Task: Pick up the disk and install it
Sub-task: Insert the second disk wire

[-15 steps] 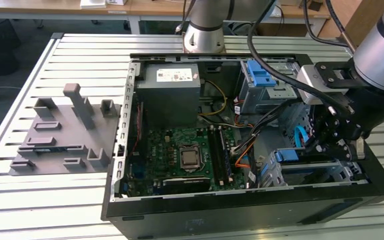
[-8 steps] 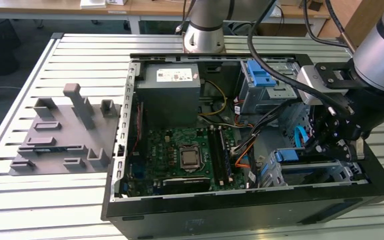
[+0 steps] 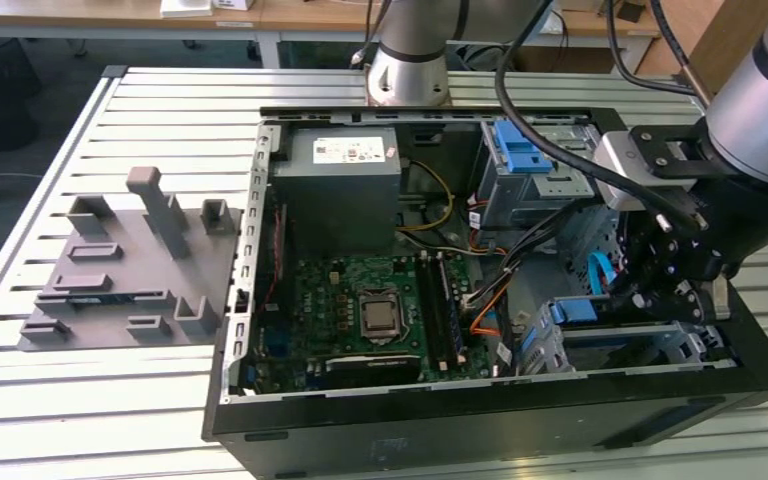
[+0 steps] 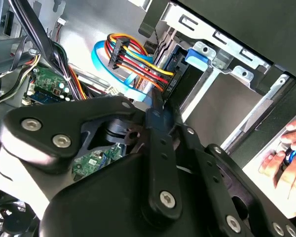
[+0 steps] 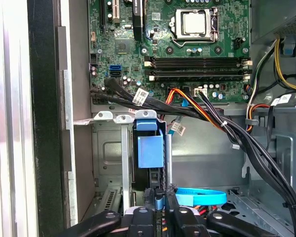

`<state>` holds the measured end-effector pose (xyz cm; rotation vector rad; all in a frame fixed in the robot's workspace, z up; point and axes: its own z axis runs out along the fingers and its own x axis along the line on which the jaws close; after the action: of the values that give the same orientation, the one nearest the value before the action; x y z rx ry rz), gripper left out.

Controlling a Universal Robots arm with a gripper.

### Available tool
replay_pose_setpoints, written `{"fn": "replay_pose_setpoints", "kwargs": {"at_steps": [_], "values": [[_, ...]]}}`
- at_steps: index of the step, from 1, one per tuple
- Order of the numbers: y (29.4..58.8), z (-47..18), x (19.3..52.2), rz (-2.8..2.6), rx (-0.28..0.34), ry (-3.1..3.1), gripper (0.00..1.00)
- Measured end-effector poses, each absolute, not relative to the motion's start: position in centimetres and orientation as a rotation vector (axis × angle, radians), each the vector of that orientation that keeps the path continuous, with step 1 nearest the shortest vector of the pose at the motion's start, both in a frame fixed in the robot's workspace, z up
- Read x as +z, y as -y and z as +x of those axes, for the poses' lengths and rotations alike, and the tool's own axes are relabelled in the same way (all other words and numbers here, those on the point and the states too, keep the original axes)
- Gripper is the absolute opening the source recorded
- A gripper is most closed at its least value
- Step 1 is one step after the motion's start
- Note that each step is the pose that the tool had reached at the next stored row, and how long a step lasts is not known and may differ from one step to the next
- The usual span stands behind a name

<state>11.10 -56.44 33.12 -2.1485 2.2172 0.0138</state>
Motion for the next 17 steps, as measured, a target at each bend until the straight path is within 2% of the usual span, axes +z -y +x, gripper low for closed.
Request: {"fn": "replay_pose_setpoints", "kwargs": {"at_steps": [1,12,13,14,16,17], "values": [[56.44,11.09,33.12,-2.149,0.014,-2.217,0.23],[56.44,11.09,33.14,-2.146,0.019,-2.215,0.24],[56.44,11.09,33.14,-2.146,0.019,-2.215,0.3],[56.44,11.09,33.15,-2.146,0.019,-2.215,0.3],[56.44,11.09,33.14,-2.146,0.019,-2.215,0.42],[56.44,11.09,33.14,-2.146,0.02,-2.215,0.42]]}}
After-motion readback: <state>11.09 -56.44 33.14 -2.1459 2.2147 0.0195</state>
